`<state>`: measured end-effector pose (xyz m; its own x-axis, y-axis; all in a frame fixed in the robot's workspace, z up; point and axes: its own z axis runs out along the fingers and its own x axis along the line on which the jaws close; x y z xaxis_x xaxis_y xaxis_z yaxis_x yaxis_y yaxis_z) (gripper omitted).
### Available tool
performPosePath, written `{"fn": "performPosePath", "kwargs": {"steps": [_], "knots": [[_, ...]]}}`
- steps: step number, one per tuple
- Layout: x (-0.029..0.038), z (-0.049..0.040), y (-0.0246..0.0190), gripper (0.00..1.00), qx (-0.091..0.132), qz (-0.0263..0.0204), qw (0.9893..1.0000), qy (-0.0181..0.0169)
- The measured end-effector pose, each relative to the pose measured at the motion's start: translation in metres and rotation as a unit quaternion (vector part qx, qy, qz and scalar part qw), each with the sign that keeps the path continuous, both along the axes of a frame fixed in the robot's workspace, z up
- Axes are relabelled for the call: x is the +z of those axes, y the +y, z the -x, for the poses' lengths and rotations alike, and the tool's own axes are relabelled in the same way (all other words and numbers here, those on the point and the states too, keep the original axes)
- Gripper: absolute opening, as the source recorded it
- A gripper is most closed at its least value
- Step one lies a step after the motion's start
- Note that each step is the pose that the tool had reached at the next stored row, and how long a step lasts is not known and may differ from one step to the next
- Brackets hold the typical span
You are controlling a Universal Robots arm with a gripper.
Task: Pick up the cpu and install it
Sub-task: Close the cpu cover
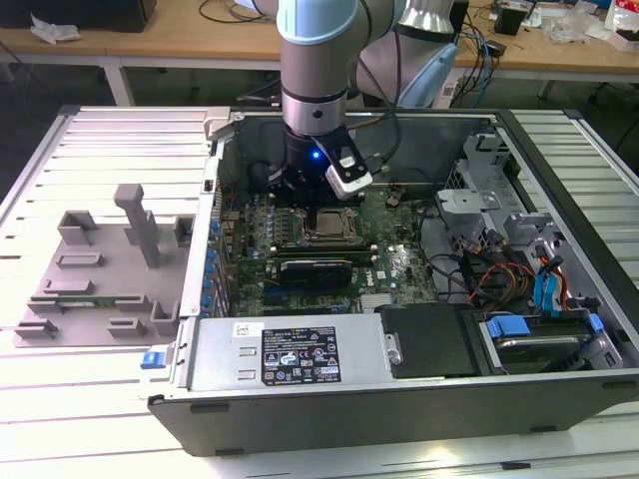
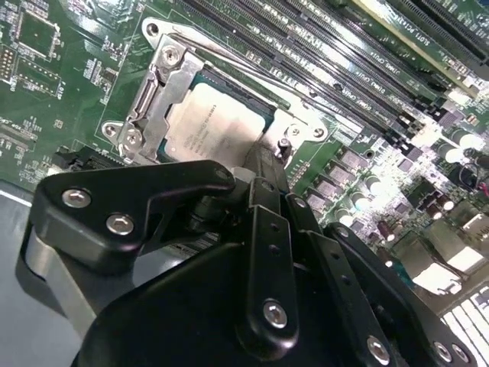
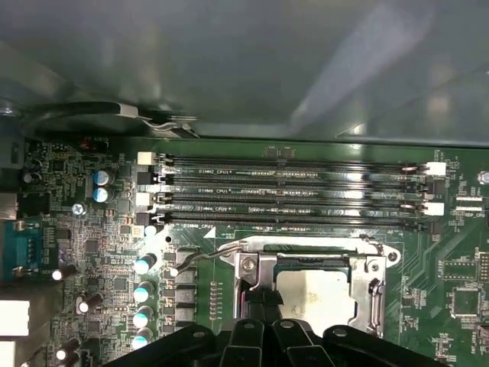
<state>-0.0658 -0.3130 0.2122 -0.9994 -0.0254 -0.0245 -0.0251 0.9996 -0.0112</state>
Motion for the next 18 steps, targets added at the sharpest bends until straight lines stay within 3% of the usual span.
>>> {"fn": "performPosePath", "kwargs": {"steps": [2, 4, 8, 12, 14, 18], "knots": [[0.0112, 0.0000, 0.0000, 0.11, 0.000, 0.0000, 1.0000, 0.0000], [0.0124, -0.0009, 0.0000, 0.11, 0.000, -0.0001, 1.0000, -0.0001], [0.0127, -0.0301, -0.0003, 0.11, 0.000, 0.0000, 1.0000, 0.0021], [0.0245, -0.0302, -0.0006, 0.11, 0.000, 0.0000, 1.0000, 0.0021], [0.0288, -0.0301, -0.0034, 0.11, 0.000, 0.0000, 1.0000, 0.0021], [0.0303, -0.0302, -0.0034, 0.11, 0.000, -0.0001, 1.0000, 0.0020]]}}
